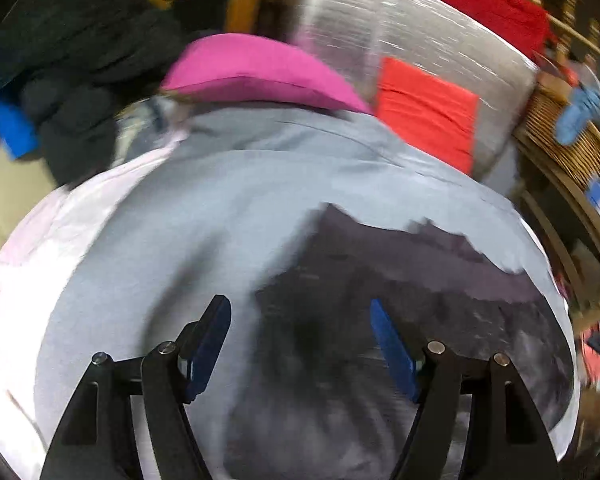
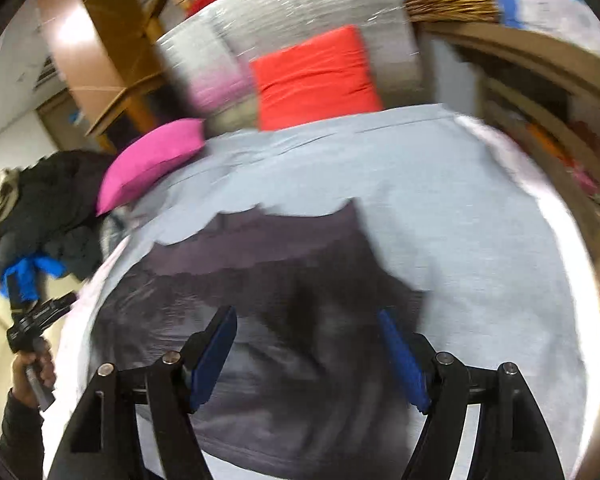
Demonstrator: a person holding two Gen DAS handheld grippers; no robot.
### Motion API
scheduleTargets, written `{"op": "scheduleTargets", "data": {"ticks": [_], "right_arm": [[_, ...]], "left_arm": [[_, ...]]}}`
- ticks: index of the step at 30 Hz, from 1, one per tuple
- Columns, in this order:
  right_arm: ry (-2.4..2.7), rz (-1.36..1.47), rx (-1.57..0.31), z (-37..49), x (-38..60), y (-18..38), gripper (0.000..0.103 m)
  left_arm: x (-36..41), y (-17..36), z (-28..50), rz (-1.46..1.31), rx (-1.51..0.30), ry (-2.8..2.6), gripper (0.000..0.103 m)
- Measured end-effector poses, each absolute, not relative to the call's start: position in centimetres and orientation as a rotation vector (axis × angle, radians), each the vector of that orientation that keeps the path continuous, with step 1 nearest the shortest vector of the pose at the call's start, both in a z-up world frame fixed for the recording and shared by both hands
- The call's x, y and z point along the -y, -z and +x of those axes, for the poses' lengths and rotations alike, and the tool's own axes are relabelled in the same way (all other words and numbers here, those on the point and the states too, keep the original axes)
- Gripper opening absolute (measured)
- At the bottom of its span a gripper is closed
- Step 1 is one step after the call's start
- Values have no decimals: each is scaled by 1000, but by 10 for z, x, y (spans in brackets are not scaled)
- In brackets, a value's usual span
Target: Fold large clothes
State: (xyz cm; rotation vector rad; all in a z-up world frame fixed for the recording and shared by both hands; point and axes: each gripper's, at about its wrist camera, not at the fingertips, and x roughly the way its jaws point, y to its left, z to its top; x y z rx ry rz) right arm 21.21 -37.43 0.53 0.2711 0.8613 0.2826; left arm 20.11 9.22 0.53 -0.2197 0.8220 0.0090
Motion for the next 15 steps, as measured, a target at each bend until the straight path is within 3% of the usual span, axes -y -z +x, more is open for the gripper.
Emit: {"op": "scheduleTargets", "data": {"ticks": [7,15], "right_arm": [[-242,183,-962,249,341,50,77],[-134,142,-993,256,359,84,75]], "left_arm": [[-25,46,230,-83,-913,77,73],[-21,82,241,-39,-921,45,75]]}}
